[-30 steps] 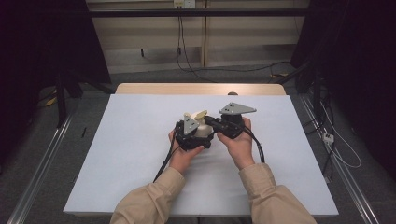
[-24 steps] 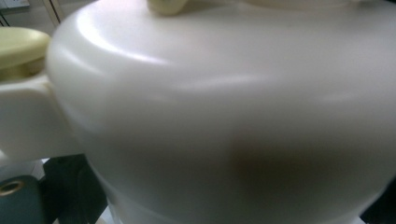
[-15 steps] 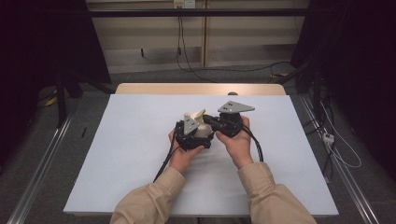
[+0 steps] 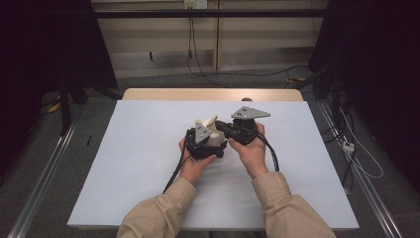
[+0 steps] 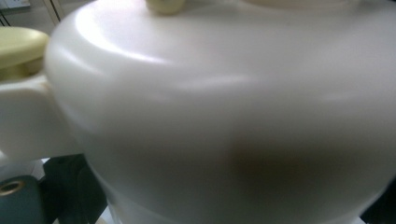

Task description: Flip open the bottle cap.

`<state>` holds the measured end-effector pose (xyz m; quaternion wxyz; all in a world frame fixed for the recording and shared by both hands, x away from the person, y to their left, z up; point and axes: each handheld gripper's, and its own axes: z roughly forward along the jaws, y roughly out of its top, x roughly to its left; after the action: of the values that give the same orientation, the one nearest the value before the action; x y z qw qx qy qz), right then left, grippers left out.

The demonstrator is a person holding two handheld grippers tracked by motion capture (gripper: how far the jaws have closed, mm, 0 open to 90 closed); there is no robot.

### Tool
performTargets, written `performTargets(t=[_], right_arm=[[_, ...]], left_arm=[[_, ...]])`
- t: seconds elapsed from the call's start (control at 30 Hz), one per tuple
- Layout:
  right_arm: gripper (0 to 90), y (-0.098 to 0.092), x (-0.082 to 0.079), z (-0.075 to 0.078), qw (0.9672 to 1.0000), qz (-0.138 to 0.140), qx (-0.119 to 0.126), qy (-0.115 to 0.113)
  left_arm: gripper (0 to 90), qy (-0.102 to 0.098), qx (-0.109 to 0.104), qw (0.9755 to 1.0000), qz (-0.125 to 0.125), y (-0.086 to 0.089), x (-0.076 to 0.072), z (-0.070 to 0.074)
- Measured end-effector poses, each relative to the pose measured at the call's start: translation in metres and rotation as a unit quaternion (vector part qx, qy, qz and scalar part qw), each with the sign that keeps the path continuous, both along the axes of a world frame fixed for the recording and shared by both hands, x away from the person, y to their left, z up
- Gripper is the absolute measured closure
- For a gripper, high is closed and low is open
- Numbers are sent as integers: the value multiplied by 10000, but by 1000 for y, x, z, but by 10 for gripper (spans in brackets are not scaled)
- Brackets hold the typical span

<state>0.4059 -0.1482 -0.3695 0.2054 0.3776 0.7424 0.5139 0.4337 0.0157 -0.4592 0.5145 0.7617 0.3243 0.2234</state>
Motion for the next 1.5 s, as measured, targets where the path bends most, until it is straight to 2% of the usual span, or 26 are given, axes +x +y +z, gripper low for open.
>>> performTargets(t=[1.5], right_arm=[[900, 12, 5, -3, 10000, 77, 24, -32]], left_arm=[[49, -1, 17, 10000, 3, 0, 0, 0]])
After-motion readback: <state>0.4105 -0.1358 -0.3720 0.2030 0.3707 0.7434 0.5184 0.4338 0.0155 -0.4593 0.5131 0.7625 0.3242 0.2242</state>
